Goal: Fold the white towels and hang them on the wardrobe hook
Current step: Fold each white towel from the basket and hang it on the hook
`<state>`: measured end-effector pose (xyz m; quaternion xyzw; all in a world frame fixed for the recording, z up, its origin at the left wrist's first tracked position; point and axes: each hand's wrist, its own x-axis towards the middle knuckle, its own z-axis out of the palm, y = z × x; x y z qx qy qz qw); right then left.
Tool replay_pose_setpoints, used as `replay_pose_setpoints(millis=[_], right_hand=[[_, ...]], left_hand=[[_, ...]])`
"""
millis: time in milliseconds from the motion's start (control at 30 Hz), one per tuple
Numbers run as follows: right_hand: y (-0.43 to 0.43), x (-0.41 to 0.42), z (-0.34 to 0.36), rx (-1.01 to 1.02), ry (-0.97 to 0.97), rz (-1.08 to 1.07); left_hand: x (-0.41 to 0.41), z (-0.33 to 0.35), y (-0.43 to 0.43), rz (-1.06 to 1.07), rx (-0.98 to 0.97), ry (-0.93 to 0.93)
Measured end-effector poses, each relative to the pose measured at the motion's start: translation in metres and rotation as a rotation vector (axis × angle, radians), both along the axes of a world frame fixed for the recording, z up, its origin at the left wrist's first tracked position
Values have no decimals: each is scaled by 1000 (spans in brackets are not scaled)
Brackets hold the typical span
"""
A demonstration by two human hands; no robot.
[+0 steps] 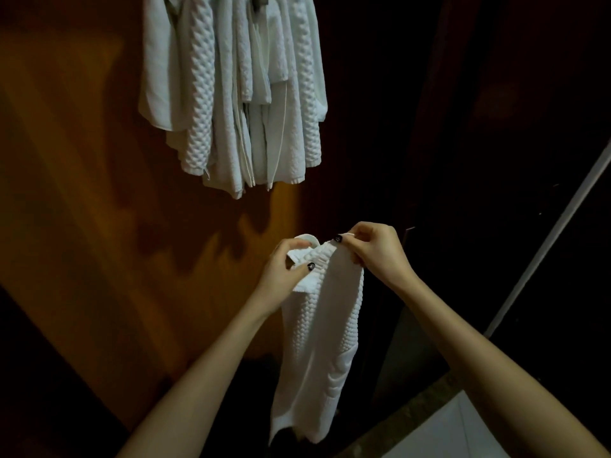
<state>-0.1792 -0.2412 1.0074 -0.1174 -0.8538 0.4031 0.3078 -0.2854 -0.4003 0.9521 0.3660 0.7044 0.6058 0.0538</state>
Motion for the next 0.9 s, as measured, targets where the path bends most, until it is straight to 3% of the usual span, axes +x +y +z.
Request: replay_pose_setpoints(millis=[133, 300, 433, 600, 700, 800, 900], right_hand=[[6, -3, 4, 283, -65, -34], [2, 0, 7, 691, -3, 255], [-1, -6, -3, 849, 70, 188], [-1, -12, -10, 839, 190, 168], [-5, -13, -8, 681, 206, 186], [-8, -11, -4, 559, 156, 261], [-14, -6, -5, 454, 105, 202]], left_hand=[[-6, 4, -2, -38, 107, -145], [-8, 21, 5, -74, 237, -262], [-10, 32, 7, -131, 247, -293], [-9, 34, 7, -212, 273, -351], [-9, 34, 3, -267, 237, -369], [-10, 38, -2, -220, 182, -284], [-11, 44, -9, -227, 195, -192]])
